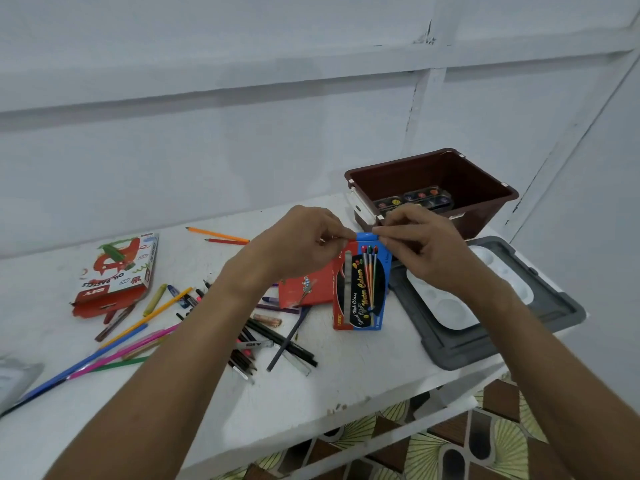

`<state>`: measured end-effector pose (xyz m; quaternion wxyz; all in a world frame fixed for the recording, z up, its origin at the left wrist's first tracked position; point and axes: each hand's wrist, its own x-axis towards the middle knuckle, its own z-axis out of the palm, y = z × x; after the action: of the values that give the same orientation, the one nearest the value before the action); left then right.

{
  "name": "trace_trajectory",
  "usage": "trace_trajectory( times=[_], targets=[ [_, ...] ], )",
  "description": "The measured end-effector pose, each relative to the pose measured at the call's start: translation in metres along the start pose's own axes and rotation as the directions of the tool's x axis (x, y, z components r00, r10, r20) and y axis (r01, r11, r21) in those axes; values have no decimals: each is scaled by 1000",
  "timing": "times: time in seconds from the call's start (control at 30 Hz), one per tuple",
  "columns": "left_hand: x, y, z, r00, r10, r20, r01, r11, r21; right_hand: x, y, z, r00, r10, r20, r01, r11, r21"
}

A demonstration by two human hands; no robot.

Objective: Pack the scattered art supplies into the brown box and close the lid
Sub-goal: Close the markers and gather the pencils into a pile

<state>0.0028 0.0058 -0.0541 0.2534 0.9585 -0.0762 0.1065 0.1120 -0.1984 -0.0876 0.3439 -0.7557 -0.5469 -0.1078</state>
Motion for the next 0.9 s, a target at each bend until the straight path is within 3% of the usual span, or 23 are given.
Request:
trace_trajectory(
  times=[0.2, 0.4, 0.57, 0.7, 0.8, 0.9],
  targets=[
    [-1, -3, 6, 991, 135, -15, -132, 984, 123, -15, 2, 14, 988, 71, -135, -58, 993, 104],
    [2, -6, 7, 980, 178, -88, -177, 984, 14, -15, -17, 21, 938, 318, -136, -247, 892, 379],
    [6, -10, 16, 945, 310, -109, -293, 945, 147, -17, -22, 40, 918, 239, -316, -219, 971, 97],
    [-1, -13, 25, 913, 386, -134, -340, 900, 274, -18, -19, 50, 885, 176, -432, -195, 981, -1],
    [-1, -17, 27, 903, 383, -196, -339, 913, 226, -17, -20, 58, 862, 178, -475, -182, 983, 38],
    [5, -16, 23, 941, 272, -200, -269, 962, 46, -17, -23, 61, 825, 323, -464, -227, 941, 252]
  ],
)
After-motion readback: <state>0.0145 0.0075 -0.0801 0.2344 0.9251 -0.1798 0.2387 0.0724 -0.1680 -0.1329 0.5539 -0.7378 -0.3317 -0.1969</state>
